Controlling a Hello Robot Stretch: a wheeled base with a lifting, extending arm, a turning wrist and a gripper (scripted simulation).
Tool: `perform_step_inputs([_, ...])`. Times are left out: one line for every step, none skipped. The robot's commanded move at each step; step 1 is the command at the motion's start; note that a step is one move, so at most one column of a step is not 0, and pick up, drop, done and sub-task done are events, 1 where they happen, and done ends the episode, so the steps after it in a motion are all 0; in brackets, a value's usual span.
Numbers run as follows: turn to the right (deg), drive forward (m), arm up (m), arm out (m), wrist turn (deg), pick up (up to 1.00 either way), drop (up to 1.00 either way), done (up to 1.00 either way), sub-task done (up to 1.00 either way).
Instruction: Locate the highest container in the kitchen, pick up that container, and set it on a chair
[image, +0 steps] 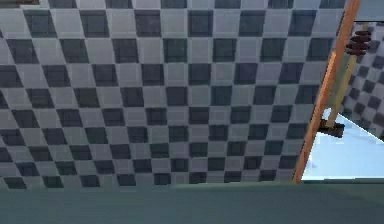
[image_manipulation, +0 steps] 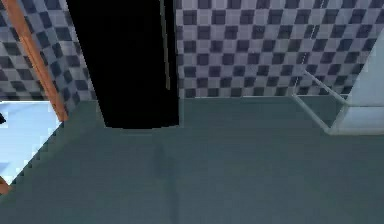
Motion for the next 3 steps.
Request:
perform_step_inputs([-45.0, 0.0, 0.0, 0.0, 0.0, 0.0, 0.0, 0.0, 0.0])
perform_step_inputs([0.0, 1.0, 0.0, 0.0, 0.0, 0.0, 0.0, 0.0, 0.0])
perform_step_inputs([-36.0, 0.0, 0.0, 0.0, 0.0, 0.0, 0.0, 0.0, 0.0])
